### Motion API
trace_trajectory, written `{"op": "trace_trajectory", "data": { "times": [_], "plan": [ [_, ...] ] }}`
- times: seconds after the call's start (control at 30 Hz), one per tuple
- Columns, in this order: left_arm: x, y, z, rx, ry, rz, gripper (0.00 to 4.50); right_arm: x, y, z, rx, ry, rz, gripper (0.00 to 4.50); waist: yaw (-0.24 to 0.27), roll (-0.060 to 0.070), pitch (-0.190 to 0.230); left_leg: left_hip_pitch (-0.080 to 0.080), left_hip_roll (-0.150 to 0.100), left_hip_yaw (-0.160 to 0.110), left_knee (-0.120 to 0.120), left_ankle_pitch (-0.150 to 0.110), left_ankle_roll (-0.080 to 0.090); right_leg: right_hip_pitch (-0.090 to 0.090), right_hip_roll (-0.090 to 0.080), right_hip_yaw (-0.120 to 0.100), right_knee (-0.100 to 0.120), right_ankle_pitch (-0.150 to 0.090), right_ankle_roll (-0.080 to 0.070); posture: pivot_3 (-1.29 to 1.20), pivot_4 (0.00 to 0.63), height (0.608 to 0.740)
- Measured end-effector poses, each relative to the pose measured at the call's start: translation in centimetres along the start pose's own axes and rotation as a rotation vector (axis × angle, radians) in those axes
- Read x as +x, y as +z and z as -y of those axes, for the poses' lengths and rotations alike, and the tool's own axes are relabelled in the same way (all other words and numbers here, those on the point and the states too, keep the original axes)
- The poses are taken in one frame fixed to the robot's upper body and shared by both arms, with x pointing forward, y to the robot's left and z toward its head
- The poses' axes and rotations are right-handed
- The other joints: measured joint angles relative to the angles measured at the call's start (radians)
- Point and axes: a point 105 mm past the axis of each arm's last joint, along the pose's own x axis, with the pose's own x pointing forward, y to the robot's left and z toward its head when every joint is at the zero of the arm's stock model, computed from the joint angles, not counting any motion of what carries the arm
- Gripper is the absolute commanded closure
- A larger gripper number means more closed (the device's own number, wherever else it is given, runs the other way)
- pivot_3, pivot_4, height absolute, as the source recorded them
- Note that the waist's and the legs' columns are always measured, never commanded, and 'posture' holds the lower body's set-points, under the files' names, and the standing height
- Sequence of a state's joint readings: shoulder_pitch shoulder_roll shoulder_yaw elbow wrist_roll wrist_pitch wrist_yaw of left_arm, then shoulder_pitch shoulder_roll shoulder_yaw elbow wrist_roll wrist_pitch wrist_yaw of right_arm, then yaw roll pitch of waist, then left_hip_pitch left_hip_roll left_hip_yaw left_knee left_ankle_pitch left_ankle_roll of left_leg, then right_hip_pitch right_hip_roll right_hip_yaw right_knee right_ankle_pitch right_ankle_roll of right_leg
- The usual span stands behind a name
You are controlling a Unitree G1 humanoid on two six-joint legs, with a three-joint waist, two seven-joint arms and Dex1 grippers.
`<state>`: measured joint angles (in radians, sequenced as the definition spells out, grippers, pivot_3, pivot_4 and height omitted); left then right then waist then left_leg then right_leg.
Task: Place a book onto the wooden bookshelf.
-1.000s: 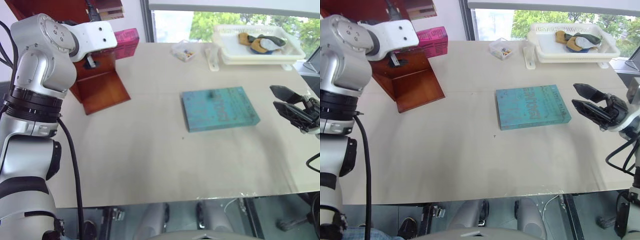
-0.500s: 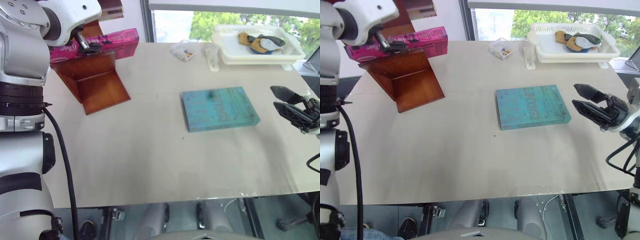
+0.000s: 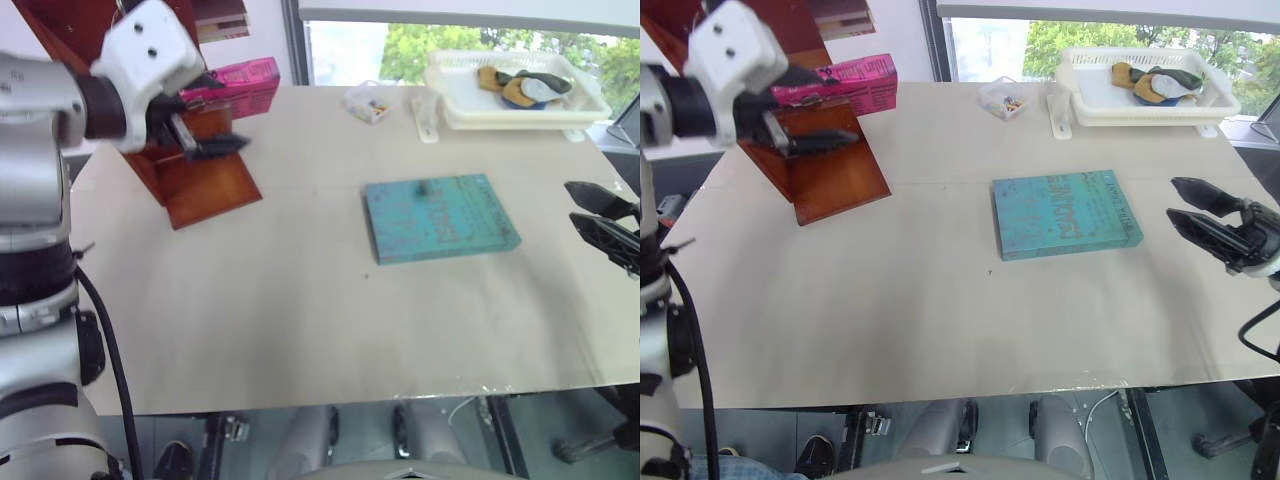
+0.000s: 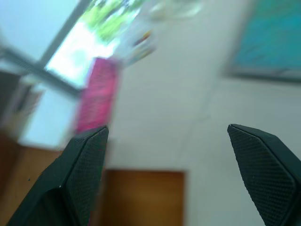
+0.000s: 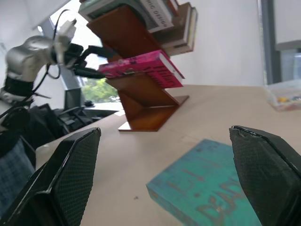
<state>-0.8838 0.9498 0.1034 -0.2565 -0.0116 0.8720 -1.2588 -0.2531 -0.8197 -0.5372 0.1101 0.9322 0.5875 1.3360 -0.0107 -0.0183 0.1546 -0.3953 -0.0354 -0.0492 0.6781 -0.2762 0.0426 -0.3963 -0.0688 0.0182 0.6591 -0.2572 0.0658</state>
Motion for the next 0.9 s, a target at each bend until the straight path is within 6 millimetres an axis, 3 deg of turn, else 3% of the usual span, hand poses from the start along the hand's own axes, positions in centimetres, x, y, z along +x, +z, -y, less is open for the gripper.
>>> {"op": "trace_trajectory", "data": {
  "times": [0.1,0.27,0.4,0.5,0.63,0.73,0.9],
  "plan": [
    [1.0,-1.8,2.5,-0.097,-0.071,0.027,0.19,-0.4,-0.3,-0.2,0.001,-0.011,-0.021,0.00,-0.001,0.001,0.000,0.001,0.000,0.000,0.000,0.000,0.000,0.000,-0.001,0.000,0.001,0.000,0.000,0.00,0.150,0.740],
    [2.7,-6.9,8.9,-0.325,-0.208,0.009,0.19,-1.8,-1.8,-0.3,0.018,-0.073,-0.132,0.00,0.000,0.000,0.000,0.002,0.002,0.000,-0.001,0.000,0.000,0.001,-0.003,0.002,0.000,0.001,-0.001,0.00,0.150,0.740],
    [1.8,-11.5,14.2,-0.488,-0.277,-0.089,0.19,-4.4,-4.5,-0.5,0.084,-0.160,-0.269,0.00,0.003,0.000,-0.001,0.001,0.003,-0.001,-0.003,0.000,0.000,0.001,-0.004,0.004,-0.003,0.001,-0.002,0.00,0.150,0.740],
    [1.6,-11.8,14.9,-0.519,-0.267,-0.081,0.19,-5.3,-5.2,-0.6,0.095,-0.185,-0.310,0.00,0.012,0.001,-0.001,0.001,0.003,-0.001,-0.003,0.000,-0.001,0.001,-0.005,0.003,-0.004,0.003,-0.005,0.00,0.150,0.740],
    [1.6,-13.1,16.3,-0.565,-0.214,-0.050,0.19,-8.6,-6.9,-1.5,0.116,-0.257,-0.468,0.00,0.030,0.005,-0.004,0.004,0.004,-0.001,-0.004,0.000,-0.001,0.005,-0.006,0.003,-0.008,0.002,-0.007,0.00,0.150,0.740],
    [1.3,-13.8,16.0,-0.586,-0.178,-0.025,0.19,-9.9,-7.6,-2.1,0.127,-0.283,-0.506,0.00,0.027,0.006,-0.005,0.004,0.005,0.000,-0.006,0.000,-0.001,0.005,-0.005,0.003,-0.010,0.002,-0.008,0.00,0.150,0.740],
    [0.1,-14.0,17.4,-0.644,-0.244,0.018,0.19,-11.0,-8.1,-2.5,0.133,-0.315,-0.518,0.00,0.023,0.008,-0.007,0.004,0.005,0.000,-0.010,0.000,-0.001,0.004,-0.005,0.004,-0.015,0.002,-0.007,0.00,0.150,0.740]
  ]
}}
